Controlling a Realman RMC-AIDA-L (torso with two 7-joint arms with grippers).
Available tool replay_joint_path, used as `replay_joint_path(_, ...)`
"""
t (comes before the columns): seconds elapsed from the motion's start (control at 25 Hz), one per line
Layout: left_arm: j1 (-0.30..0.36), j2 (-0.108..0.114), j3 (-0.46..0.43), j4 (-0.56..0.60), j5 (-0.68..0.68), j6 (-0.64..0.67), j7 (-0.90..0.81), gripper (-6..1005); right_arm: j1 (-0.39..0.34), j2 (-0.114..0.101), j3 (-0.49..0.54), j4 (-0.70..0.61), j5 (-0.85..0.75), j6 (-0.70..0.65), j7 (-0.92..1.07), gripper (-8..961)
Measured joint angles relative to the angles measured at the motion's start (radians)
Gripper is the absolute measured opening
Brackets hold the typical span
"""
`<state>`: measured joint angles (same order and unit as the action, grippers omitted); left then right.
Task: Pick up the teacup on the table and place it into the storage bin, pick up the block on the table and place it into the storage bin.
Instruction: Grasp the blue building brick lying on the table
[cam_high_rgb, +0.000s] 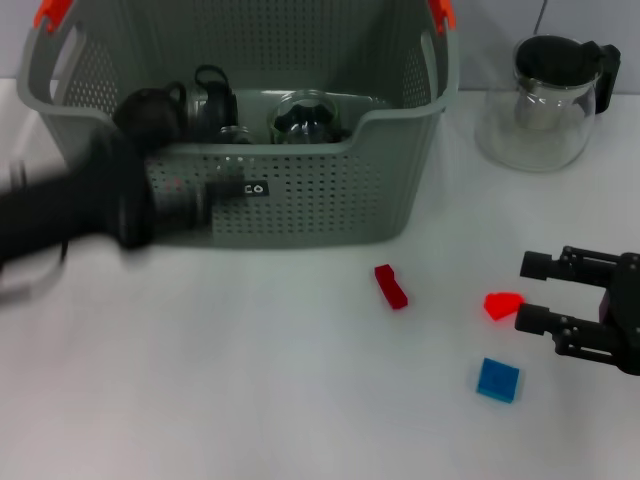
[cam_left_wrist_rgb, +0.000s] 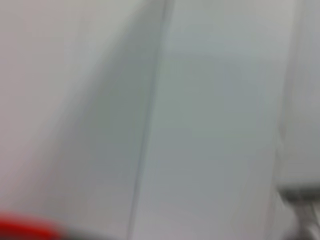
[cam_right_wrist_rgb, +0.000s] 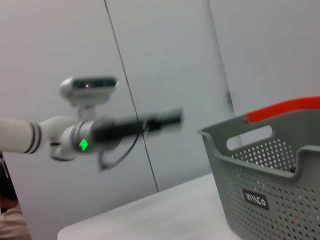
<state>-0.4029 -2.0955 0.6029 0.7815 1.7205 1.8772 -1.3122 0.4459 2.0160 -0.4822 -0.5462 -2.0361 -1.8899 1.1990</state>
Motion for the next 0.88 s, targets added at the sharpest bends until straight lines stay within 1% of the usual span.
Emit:
replay_joint_path(0.04,0.016,-0.010,0.000,0.002,0.042,0.012,0.019,726,0.000,0.000,-0.002,-0.011,-0.003,0.000,0.015,672)
replay_joint_path(0.16,0.053,-0.034,0.007,0.018,0.236,-0.004,0.037,727,0.000,0.001,-0.005,-0.032,-0.016,0.000,0.047,671)
replay_joint_path(0.28,0.064,-0.049,0.004,0.013,0.348,-0.042,0.031,727,0.008,0.007,-0.007,-0.096,-0.068,-0.001,0.123,671)
replay_joint_path(0.36,0.070,-0.055,0.002,0.007,0.367,-0.059,0.033,727,0.017,0.017,-0.013,-0.178,-0.129,-0.007,0.203,671)
replay_joint_path(0.48,0.075,-0.061,-0.008,-0.002,0.371,-0.068,0.038,727,0.031,0.035,-0.062,-0.343,-0.235,-0.014,0.337,670)
replay_joint_path(0.6,0.070,-0.064,-0.029,-0.019,0.378,-0.074,0.043,723,0.053,0.052,-0.147,-0.524,-0.338,-0.023,0.510,670)
replay_joint_path(0.68,0.064,-0.066,-0.039,-0.030,0.382,-0.081,0.044,721,0.084,0.057,-0.223,-0.624,-0.416,-0.027,0.662,670)
replay_joint_path(0.76,0.060,-0.068,-0.044,-0.037,0.382,-0.087,0.044,720,0.118,0.058,-0.282,-0.669,-0.480,-0.027,0.767,669)
replay_joint_path(0.88,0.053,-0.070,-0.047,-0.052,0.378,-0.091,0.051,720,0.186,0.068,-0.373,-0.703,-0.581,-0.023,0.907,669)
